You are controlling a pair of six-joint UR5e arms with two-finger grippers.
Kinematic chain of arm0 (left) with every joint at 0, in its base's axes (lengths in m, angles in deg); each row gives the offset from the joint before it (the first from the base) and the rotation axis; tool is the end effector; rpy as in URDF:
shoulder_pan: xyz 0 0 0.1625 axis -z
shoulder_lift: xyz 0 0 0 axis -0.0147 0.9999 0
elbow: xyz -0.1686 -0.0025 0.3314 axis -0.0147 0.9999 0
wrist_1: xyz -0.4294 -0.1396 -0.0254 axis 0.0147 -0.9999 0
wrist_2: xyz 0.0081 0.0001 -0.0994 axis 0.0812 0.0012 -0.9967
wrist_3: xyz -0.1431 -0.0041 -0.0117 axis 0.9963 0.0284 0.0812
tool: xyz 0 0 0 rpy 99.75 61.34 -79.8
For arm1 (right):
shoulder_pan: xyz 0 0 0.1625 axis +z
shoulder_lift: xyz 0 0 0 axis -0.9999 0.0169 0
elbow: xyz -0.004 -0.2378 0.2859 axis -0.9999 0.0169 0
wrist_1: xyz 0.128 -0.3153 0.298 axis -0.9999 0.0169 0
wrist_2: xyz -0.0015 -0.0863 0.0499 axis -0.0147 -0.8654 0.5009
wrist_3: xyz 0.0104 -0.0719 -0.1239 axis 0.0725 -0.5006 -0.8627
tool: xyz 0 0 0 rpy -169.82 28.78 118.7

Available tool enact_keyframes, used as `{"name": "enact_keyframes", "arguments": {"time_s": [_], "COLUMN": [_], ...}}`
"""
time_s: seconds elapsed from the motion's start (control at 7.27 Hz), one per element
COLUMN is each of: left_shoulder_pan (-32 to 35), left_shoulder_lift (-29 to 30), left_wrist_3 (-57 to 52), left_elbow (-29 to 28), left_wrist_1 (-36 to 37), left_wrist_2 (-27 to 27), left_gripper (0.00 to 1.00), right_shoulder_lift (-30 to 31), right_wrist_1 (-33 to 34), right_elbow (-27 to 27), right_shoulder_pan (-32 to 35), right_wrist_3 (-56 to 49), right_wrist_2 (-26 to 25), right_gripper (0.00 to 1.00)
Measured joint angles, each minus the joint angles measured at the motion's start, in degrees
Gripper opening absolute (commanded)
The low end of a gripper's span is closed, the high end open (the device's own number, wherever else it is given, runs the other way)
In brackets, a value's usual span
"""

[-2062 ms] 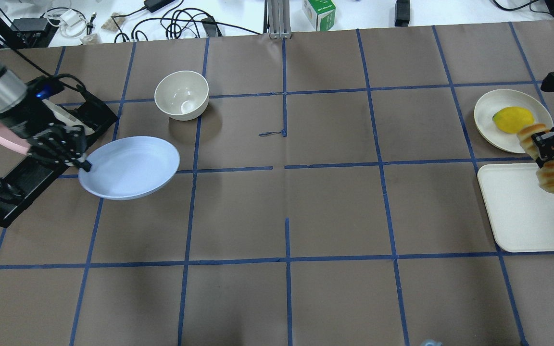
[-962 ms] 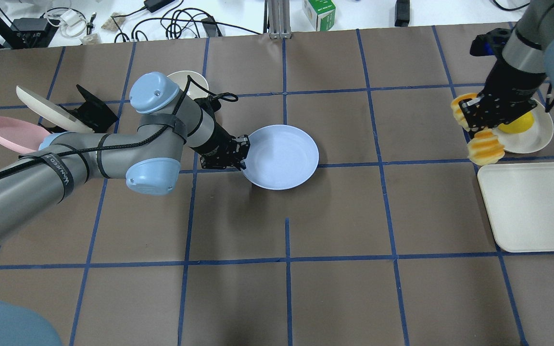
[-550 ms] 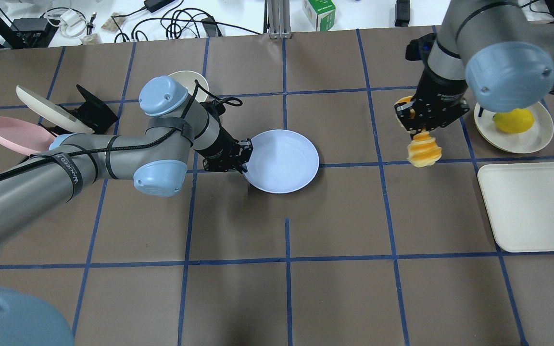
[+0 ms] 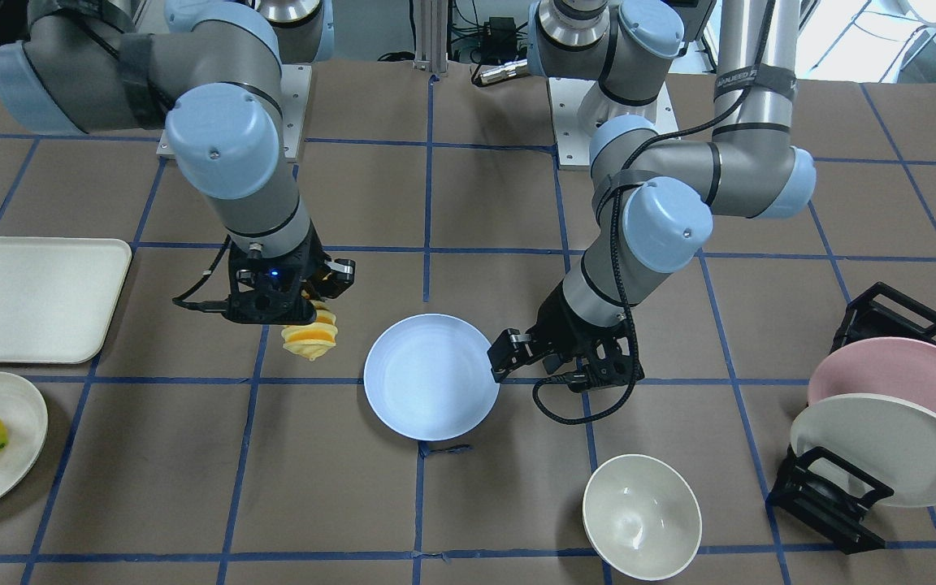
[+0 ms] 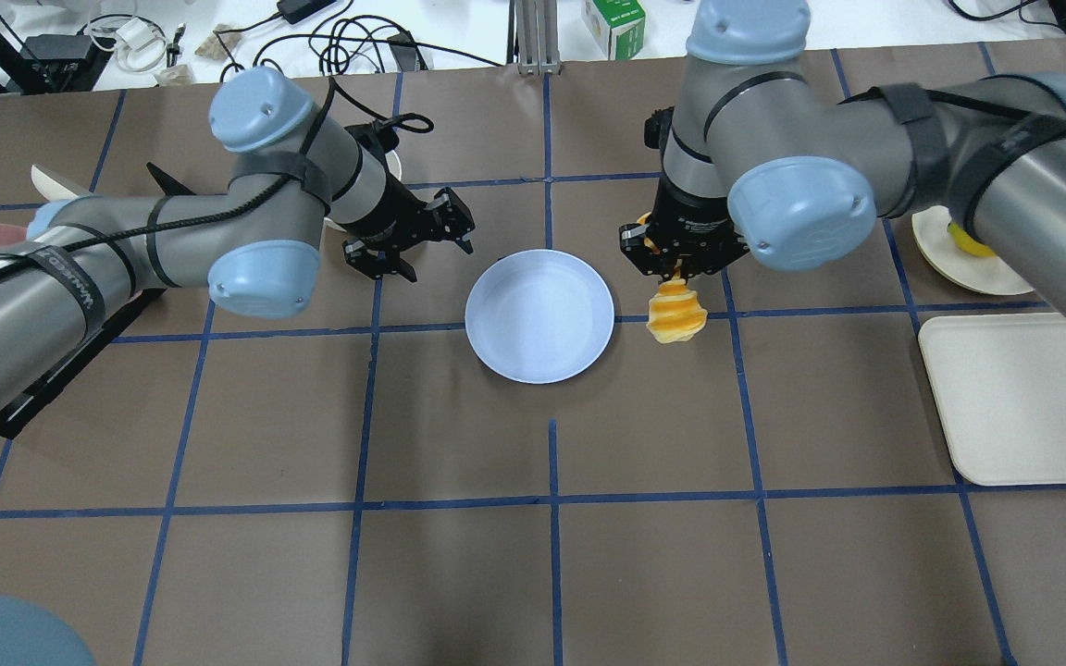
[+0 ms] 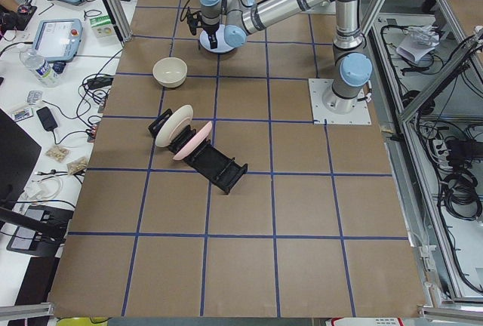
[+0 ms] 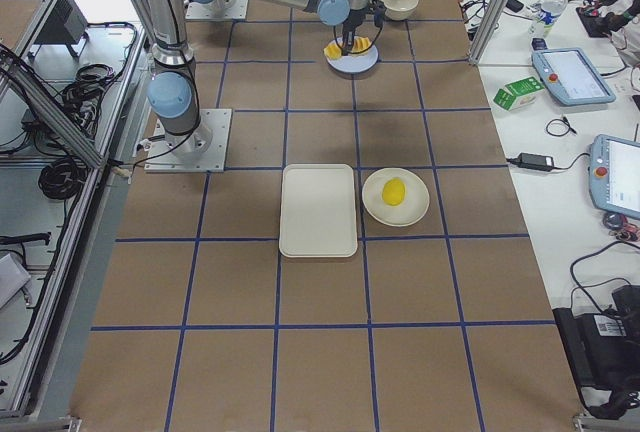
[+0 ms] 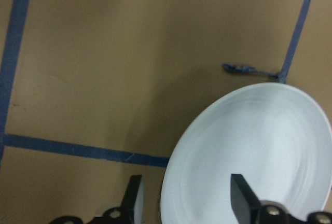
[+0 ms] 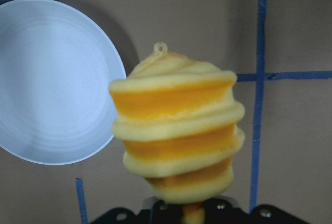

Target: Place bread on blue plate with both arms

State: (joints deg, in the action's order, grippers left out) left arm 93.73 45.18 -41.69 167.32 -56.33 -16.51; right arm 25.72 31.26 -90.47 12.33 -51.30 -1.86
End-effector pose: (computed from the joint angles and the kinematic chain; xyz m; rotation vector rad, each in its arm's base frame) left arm -0.2064 -0.5972 0.1790 0.4003 -2.7969 0.0556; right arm 0.2526 -0.5451 0.2180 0.0439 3.1046 0.1068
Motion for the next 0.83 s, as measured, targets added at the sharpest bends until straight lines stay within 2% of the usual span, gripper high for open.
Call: {"name": "enact_keyframes", "arguments": {"time_s": [0.28,0.55,0.83], "left_shoulder_pan": [-0.5,-0.6,-0.6], "left_shoulder_lift": [-5.6,-12.9,-18.4], "left_wrist_3": [-3.5,-8.7,-11.4], "left_elbow": [-7.8,-12.5,-12.6], "left_wrist_1": [-18.0,-34.5,-39.2], "left_wrist_2": [1.5,7.8,18.1], "left_gripper": [1.00,1.00,1.00], "right_shoulder_lift": [-5.2,-9.9,-13.3], "right_wrist_1": [6.0,9.1,10.5], "right_elbow": [0.7,2.4,4.6], "right_shoulder_pan": [5.1,7.8,9.9], "right_wrist_3": [4.4,6.8,9.1], "right_wrist_2": [0.0,0.1,0.1], "right_gripper": [0.00,0.00,0.00]}}
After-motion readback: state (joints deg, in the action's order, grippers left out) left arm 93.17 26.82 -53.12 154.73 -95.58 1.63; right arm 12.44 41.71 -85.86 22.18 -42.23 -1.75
